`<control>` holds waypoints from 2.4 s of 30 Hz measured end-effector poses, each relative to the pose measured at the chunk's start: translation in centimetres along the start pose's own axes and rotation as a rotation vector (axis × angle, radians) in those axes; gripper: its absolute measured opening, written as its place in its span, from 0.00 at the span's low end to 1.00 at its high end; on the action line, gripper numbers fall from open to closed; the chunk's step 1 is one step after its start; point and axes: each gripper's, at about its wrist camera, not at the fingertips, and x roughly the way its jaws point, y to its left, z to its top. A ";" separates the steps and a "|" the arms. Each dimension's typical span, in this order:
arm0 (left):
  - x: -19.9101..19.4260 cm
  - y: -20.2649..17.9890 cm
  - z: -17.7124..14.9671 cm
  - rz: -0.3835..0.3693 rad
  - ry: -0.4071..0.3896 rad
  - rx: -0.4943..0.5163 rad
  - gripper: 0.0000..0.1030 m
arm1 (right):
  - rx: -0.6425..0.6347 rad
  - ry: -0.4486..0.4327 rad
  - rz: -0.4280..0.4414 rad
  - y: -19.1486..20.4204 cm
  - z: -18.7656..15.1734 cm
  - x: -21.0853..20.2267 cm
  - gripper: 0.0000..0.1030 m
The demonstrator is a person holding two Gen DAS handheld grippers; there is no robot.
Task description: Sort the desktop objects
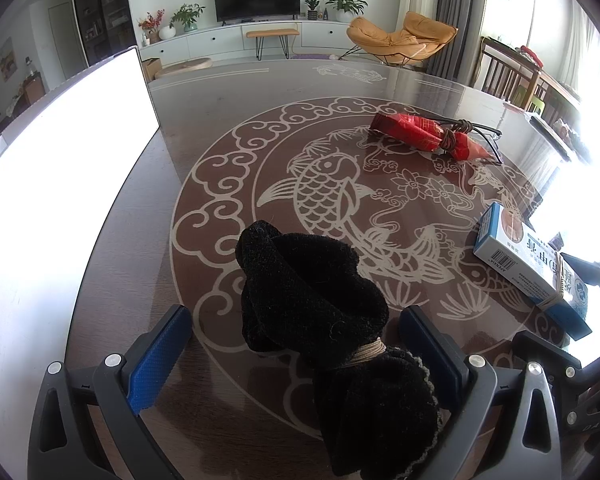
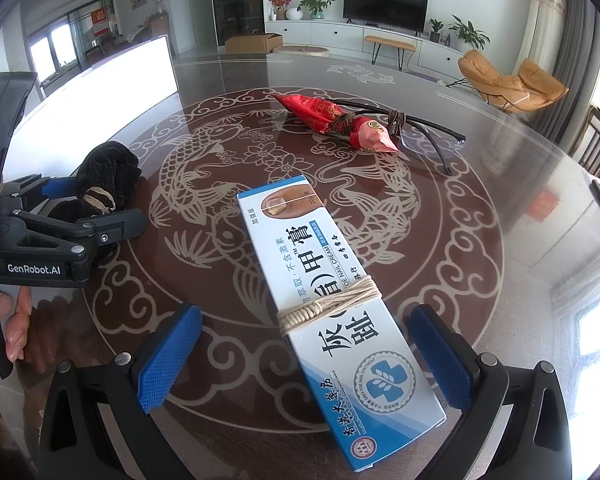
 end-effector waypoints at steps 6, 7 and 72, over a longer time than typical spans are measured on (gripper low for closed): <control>0.0 0.0 0.0 0.000 0.000 0.000 1.00 | 0.000 0.000 0.000 0.0 0.0 0.0 1.00; 0.0 0.0 0.0 0.000 0.000 0.000 1.00 | 0.000 0.000 0.000 0.0 0.0 0.0 1.00; -18.8 26.5 -3.6 -0.015 -0.125 -0.300 0.32 | -0.124 0.046 0.577 27.6 17.6 -9.2 0.44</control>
